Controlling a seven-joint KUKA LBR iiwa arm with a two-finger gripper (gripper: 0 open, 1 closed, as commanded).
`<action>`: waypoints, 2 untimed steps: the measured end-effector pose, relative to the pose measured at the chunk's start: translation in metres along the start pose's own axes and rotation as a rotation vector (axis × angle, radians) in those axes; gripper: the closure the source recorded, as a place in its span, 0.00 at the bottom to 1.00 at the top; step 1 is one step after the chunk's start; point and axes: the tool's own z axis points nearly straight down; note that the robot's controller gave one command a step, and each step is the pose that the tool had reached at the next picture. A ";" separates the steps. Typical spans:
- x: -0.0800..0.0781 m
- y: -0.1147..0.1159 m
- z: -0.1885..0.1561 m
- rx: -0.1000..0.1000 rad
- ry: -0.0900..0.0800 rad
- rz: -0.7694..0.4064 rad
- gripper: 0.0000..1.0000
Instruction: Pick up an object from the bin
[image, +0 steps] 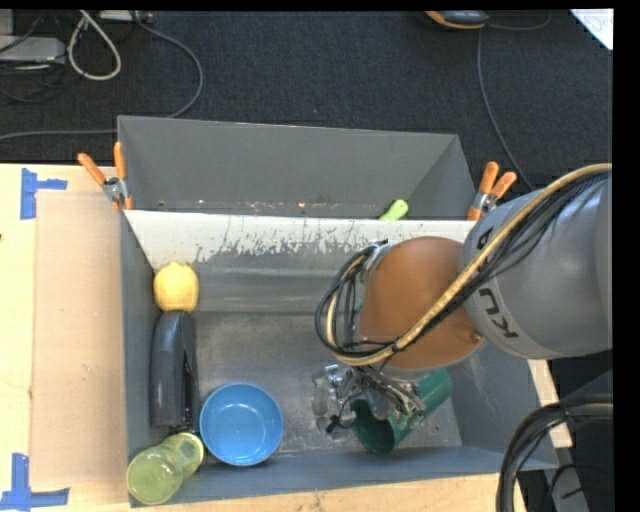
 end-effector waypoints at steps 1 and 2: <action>0.000 0.000 0.000 0.000 0.000 0.000 1.00; -0.022 0.000 -0.051 0.000 -0.004 -0.084 1.00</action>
Offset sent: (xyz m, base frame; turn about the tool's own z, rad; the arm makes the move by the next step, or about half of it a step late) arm 0.0205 0.0028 0.0494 -0.0838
